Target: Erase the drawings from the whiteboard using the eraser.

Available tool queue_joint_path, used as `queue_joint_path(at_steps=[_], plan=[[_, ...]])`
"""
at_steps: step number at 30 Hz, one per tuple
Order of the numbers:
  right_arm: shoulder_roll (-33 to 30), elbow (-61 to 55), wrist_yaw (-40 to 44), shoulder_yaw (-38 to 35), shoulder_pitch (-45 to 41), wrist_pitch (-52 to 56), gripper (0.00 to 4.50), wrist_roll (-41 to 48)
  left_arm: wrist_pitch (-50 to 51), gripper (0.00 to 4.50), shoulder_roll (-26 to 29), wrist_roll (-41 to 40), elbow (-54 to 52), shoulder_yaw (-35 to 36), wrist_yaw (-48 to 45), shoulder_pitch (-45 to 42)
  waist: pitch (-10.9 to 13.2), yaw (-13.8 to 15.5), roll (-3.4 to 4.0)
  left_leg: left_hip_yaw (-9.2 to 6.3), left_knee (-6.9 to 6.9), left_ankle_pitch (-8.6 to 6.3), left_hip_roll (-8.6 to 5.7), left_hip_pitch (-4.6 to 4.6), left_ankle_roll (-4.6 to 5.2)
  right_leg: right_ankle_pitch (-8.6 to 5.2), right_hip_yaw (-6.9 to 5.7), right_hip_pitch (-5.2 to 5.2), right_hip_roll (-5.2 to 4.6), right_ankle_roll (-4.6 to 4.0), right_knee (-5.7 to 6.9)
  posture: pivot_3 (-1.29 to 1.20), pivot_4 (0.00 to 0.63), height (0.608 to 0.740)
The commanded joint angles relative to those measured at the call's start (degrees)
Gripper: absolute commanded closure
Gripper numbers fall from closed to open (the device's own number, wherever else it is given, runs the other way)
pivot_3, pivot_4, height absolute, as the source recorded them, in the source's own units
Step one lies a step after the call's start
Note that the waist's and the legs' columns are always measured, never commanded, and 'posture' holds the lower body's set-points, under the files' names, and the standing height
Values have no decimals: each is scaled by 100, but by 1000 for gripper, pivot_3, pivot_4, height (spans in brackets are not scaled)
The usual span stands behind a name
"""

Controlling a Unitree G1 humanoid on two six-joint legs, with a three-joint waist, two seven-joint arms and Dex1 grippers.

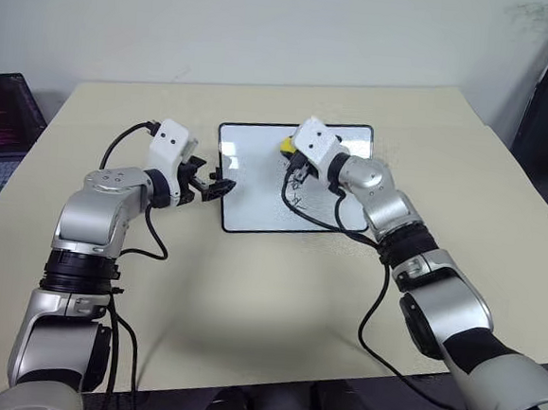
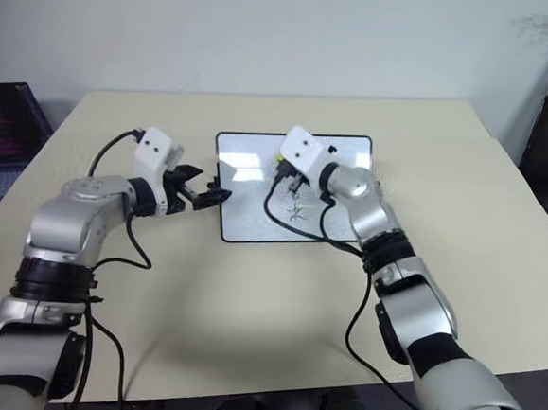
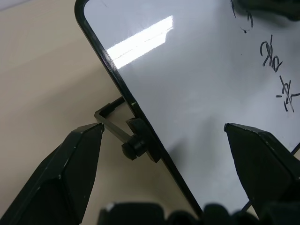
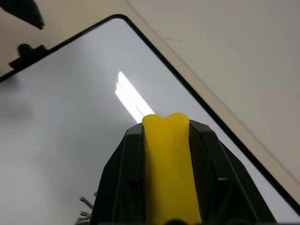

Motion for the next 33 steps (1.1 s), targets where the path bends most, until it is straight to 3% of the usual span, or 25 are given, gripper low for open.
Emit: queue_joint_path(at_steps=[1,10,18,33], plan=[[106,-198,-120,-9,-98,38,3543,7,-21,0,93,-29,-186,145,9,-44,0,-3,0,1,0,0,0,-2,0,0,1,-2,0,0,0,0,150,740],[413,-66,-235,175,-66,347,3543,-96,-56,0,84,-12,-166,121,-4,-43,0,8,0,0,5,0,-1,-1,0,0,1,1,1,0,3,0,150,740],[125,104,-570,-106,-189,565,3543,-48,-19,0,88,-43,-271,154,8,50,0,20,0,-2,7,1,-2,-1,0,0,-1,3,1,0,5,0,150,740],[45,-668,255,492,680,1099,3543,-208,-1,0,85,-102,-354,96,-145,81,-7,8,-9,-1,12,1,0,19,3,3,1,18,3,-4,19,0,150,740]])
